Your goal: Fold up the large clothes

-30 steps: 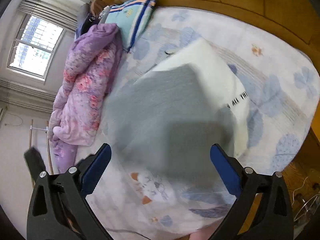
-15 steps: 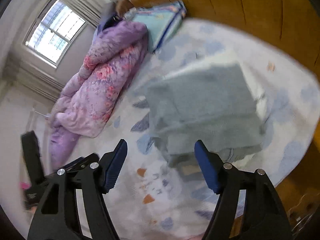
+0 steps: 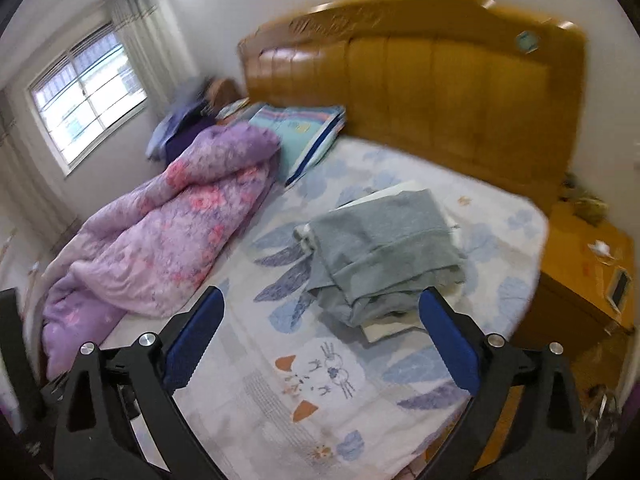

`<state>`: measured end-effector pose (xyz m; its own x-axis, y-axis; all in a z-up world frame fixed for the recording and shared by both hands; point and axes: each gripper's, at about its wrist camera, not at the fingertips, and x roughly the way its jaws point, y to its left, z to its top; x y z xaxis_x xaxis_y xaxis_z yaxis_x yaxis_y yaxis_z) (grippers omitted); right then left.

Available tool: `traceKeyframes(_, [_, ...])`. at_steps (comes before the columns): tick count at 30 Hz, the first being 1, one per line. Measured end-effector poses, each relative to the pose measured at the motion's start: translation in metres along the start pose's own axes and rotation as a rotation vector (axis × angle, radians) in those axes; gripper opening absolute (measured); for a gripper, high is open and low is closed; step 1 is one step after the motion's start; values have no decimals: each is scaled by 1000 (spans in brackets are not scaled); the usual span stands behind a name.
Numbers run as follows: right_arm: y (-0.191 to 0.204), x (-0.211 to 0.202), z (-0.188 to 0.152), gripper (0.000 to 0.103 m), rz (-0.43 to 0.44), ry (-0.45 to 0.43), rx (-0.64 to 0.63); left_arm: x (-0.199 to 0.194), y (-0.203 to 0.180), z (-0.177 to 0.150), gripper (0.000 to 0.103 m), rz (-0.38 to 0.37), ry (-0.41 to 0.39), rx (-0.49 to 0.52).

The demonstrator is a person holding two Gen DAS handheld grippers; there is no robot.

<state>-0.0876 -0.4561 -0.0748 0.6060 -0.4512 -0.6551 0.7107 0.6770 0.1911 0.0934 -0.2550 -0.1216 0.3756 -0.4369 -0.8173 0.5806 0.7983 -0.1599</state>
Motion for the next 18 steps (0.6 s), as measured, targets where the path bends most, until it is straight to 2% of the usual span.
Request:
traceKeyframes(1, [8,-19,-10,94,-39,-20,8,-21,8,-10,95,-16,-12,14])
traceKeyframes(3, [19,-55,-28,95,-57,-66,43,-48,17,-22,95,-24,-37,40])
traceKeyframes(4, [22,-66,-33,95,-48,-85,51,-71,22,-31,95,-25,-64,65])
traceKeyframes(6, [34,-99,-46,95,31,-112,21,-103,29,-43,95,-27,-102,80])
traceKeyframes(9, [47,-135,-57,95,26,-138,-24,-149,42,-60,96,-110,-166,62])
traceKeyframes(10, [52,-148,-63,95,16,-154,-41,-160,45,-65,97,-110,-188,56])
traceKeyframes(13, [64,-168,-74,95,8,-172,-79,-190,49,-81,98,-48,-237,64])
traceKeyframes(18, [77,-178,-86,95,-17,-192,-129,-207,51,-106,98,35,-247,48])
